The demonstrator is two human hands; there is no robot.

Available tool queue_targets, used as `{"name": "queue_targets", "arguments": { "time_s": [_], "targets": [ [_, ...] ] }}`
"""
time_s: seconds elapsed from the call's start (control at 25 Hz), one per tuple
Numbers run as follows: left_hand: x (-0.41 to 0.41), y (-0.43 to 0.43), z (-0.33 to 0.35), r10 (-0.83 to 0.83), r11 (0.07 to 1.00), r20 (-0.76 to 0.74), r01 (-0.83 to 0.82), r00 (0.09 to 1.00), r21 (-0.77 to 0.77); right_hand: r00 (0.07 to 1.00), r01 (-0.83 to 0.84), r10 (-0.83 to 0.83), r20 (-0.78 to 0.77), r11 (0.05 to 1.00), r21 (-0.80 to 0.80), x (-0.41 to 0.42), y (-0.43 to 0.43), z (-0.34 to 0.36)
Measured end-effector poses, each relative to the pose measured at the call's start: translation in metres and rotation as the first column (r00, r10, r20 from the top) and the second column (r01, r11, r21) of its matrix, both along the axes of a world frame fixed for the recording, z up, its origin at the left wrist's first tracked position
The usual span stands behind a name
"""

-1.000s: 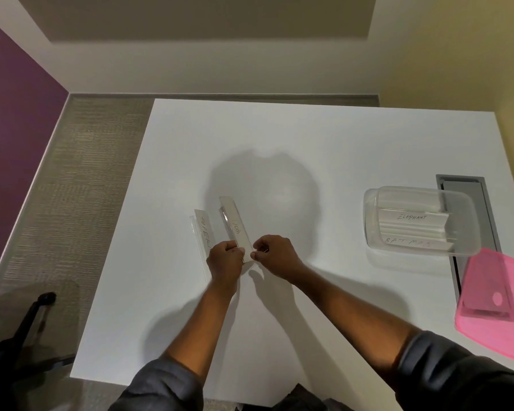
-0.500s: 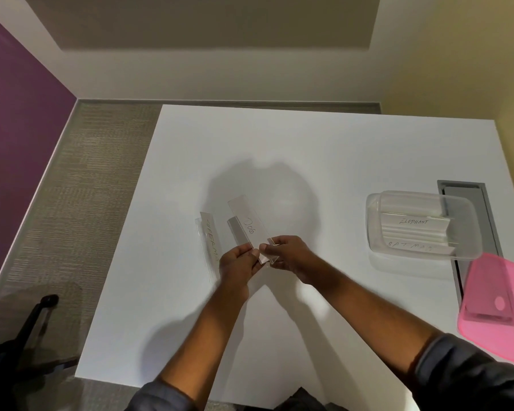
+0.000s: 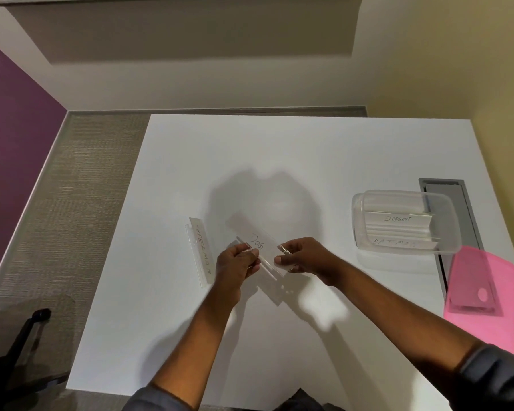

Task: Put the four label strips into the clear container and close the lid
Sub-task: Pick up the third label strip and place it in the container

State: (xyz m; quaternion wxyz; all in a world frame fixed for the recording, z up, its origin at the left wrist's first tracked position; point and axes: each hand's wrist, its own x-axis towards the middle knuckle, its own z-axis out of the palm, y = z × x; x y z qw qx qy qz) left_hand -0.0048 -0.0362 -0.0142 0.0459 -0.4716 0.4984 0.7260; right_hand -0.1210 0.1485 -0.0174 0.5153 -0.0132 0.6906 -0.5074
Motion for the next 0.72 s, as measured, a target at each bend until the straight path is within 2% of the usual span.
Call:
{"name": "queue_targets", "arguments": {
  "time_s": [0.2, 0.32, 0.4, 0.48, 0.56, 0.72],
  "targets": [
    [-0.012, -0.016, 0.004, -0.161, 0.975, 0.004, 0.160, 0.987, -0.157, 0.997, -0.061, 0.060, 0.049, 0.998, 0.005, -0.007, 0.042, 0.005],
    [-0.018, -0.025, 0.006, -0.389, 0.874, 0.067, 0.391, 0.919, -0.288, 0.996, -0.072, 0.071, 0.052, 0.997, 0.008, -0.013, 0.065, 0.010],
    [-0.025, -0.026, 0.011, -0.580, 0.711, 0.120, 0.572, 0.806, -0.409, 0.995, -0.094, 0.094, 0.034, 0.995, 0.016, -0.019, 0.080, 0.014],
    [-0.034, -0.025, 0.015, -0.719, 0.505, 0.205, 0.702, 0.664, -0.501, 0.994, -0.113, 0.112, 0.017, 0.993, 0.025, -0.025, 0.093, 0.016],
    [-0.045, -0.022, 0.019, -0.790, 0.336, 0.290, 0.777, 0.541, -0.533, 0.991, -0.131, 0.131, 0.004, 0.991, 0.034, -0.032, 0.104, 0.019],
    [-0.066, -0.010, 0.031, -0.876, 0.077, 0.362, 0.835, 0.318, -0.545, 0.981, -0.185, 0.187, -0.040, 0.981, 0.050, -0.046, 0.121, 0.026]
  ]
}}
